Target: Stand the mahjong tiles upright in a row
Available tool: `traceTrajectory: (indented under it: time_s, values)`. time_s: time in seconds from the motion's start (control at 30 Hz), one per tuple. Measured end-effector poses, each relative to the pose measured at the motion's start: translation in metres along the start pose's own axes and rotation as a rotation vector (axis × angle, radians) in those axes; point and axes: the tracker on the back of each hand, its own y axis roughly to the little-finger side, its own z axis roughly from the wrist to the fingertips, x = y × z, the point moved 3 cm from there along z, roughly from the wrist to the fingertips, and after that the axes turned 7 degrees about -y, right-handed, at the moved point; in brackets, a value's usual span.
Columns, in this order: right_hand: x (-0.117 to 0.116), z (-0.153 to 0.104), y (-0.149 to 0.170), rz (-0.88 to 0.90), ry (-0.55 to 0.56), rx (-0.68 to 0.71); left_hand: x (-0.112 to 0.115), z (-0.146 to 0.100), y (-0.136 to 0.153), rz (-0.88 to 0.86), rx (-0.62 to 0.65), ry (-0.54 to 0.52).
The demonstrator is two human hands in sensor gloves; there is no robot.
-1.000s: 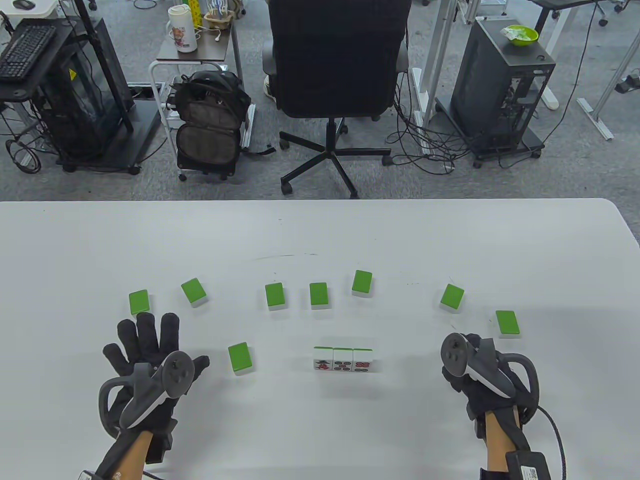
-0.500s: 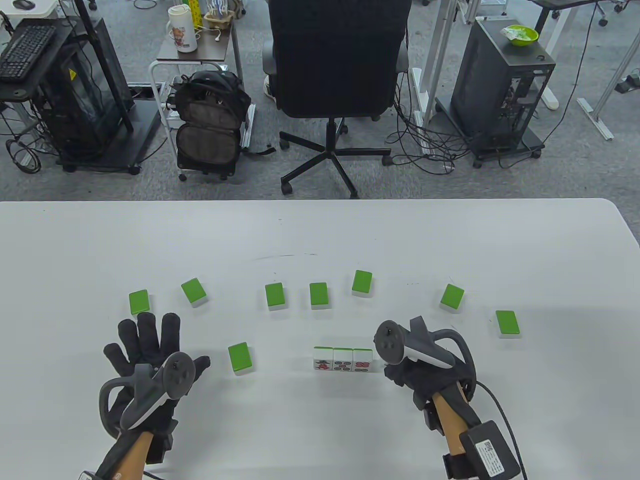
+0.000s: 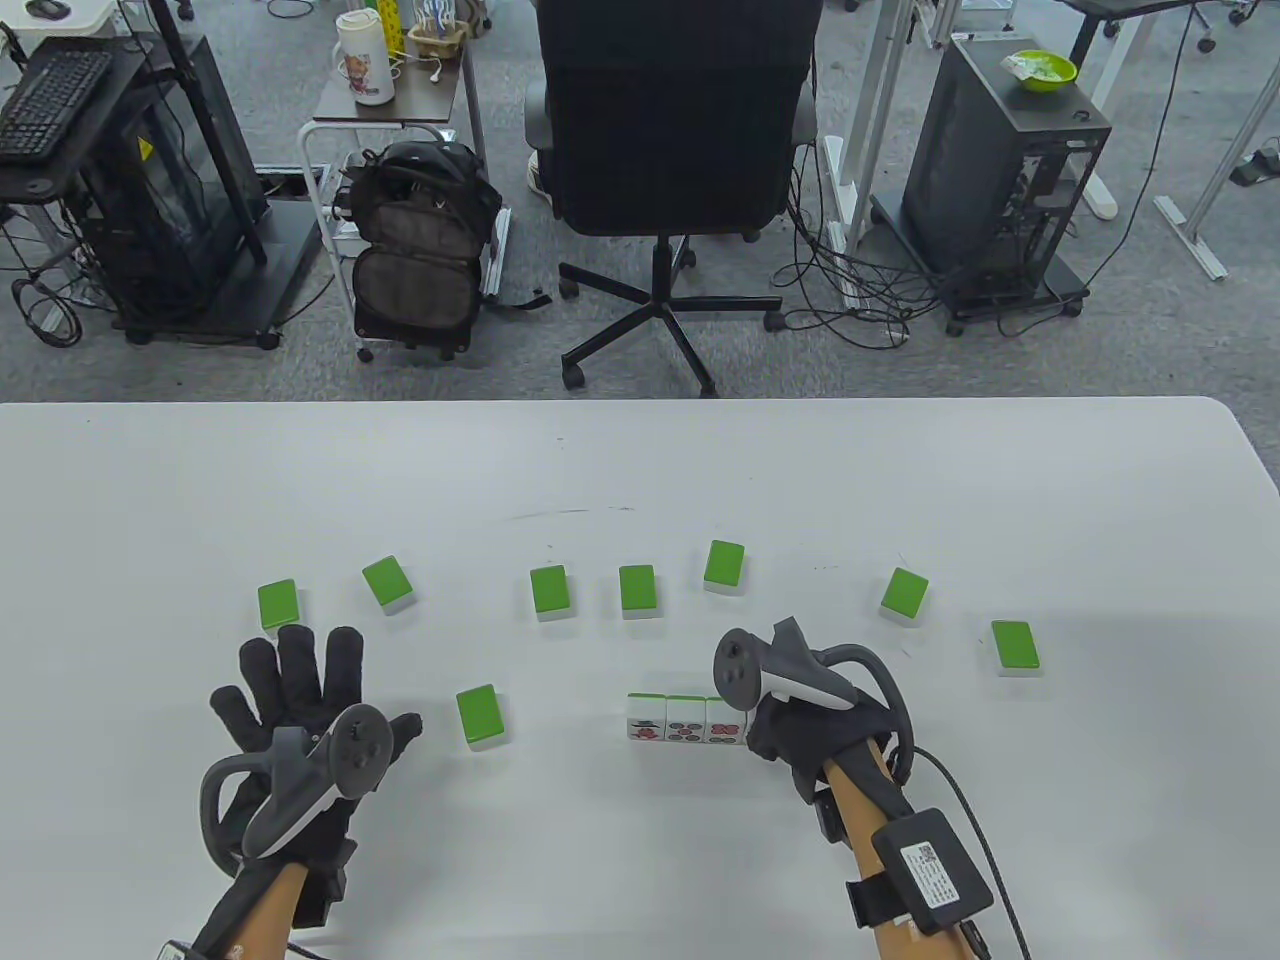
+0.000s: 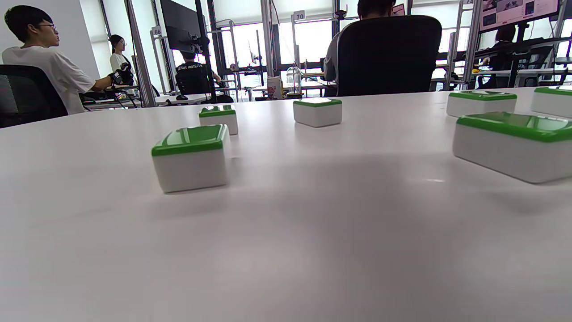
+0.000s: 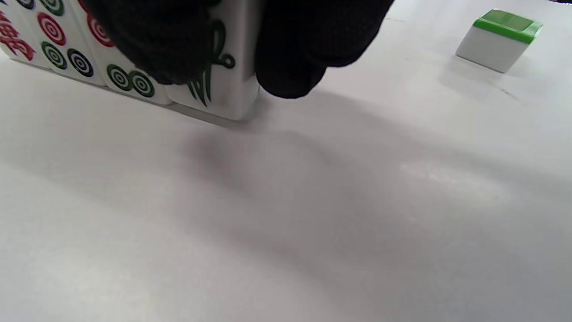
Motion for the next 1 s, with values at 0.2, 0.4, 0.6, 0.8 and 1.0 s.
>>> traceTrajectory:
  time_s: [0.2,0.4,0.6,0.8,1.0]
  values:
    - [-0.002,-0.001,0.003,0.025,0.010,0.024,0.000,0.000,0.000,0.004,0.000,0.003]
    - [0.002,-0.018,0.011,0.050,0.050,0.054,0.000,0.000,-0.001,0.006,0.001,0.004]
    - [0.003,-0.048,0.035,0.000,0.165,-0.015,0.001,0.000,-0.002,0.016,0.000,0.016]
    - [-0.022,-0.066,0.068,-0.064,0.296,-0.175,0.003,-0.001,-0.007,0.023,0.021,0.032]
    - [-0.037,-0.061,0.090,-0.059,0.304,-0.260,0.001,-0.006,-0.032,0.051,0.150,0.022]
